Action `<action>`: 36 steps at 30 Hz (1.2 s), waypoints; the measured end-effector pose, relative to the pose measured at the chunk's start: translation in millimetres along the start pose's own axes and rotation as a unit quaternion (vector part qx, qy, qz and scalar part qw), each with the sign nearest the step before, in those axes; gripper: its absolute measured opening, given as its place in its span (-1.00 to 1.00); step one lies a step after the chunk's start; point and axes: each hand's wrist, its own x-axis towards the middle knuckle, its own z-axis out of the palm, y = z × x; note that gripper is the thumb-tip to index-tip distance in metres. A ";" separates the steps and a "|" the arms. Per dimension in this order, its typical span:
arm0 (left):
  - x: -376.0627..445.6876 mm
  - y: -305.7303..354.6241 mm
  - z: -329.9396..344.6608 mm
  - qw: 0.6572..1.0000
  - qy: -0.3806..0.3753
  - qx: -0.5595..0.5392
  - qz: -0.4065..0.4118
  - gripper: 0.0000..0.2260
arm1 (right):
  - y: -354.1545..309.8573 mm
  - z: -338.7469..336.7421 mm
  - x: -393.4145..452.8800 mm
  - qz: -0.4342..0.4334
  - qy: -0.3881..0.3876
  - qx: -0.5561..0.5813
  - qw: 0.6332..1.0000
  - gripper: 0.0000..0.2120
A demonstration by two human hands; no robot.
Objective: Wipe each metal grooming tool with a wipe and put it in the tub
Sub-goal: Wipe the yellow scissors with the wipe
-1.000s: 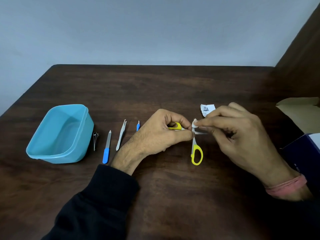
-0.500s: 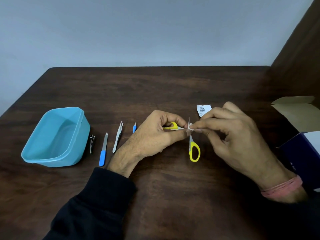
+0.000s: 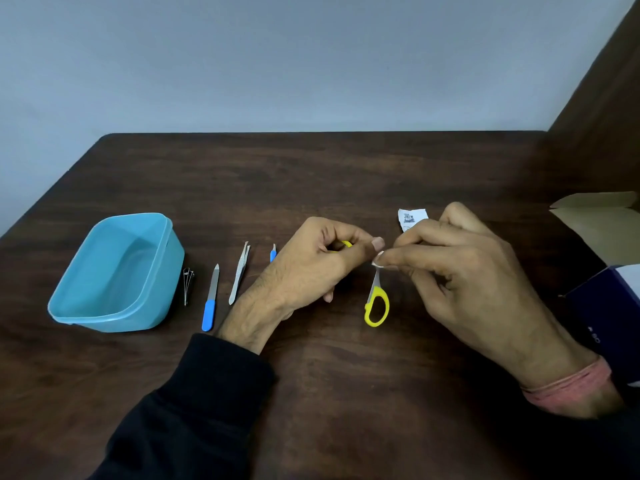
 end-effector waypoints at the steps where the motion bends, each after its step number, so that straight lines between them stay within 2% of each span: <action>1: 0.2 0.0 0.0 1.000 0.004 -0.002 -0.002 -0.77 | 0.1 -0.1 0.2 -0.002 0.002 -0.005 1.000 -0.78; 9: 4.1 -3.1 2.7 0.998 0.061 -0.015 0.009 -0.76 | -5.5 7.7 -0.5 -0.024 -0.006 0.011 1.000 -0.73; 12: 4.5 -3.8 3.5 0.997 0.079 -0.012 0.007 -0.77 | -3.4 9.9 -1.3 0.000 0.006 0.021 1.000 -0.74; 25: 5.9 -10.0 4.4 0.986 0.162 0.040 0.031 -0.77 | -7.5 17.5 -3.8 0.006 -0.023 0.061 0.998 -0.82; 29: 6.7 -12.1 4.8 0.982 0.175 0.057 0.034 -0.78 | -6.2 18.8 -4.1 -0.003 -0.037 0.069 0.997 -0.85; 33: 7.6 -12.9 5.5 0.979 0.184 0.082 0.033 -0.78 | -3.8 13.3 -2.9 -0.009 -0.052 0.062 0.997 -0.79; 36: 8.8 -13.5 5.7 0.978 0.188 0.083 0.017 -0.78 | -4.1 12.7 -4.4 -0.007 -0.056 0.061 0.997 -0.85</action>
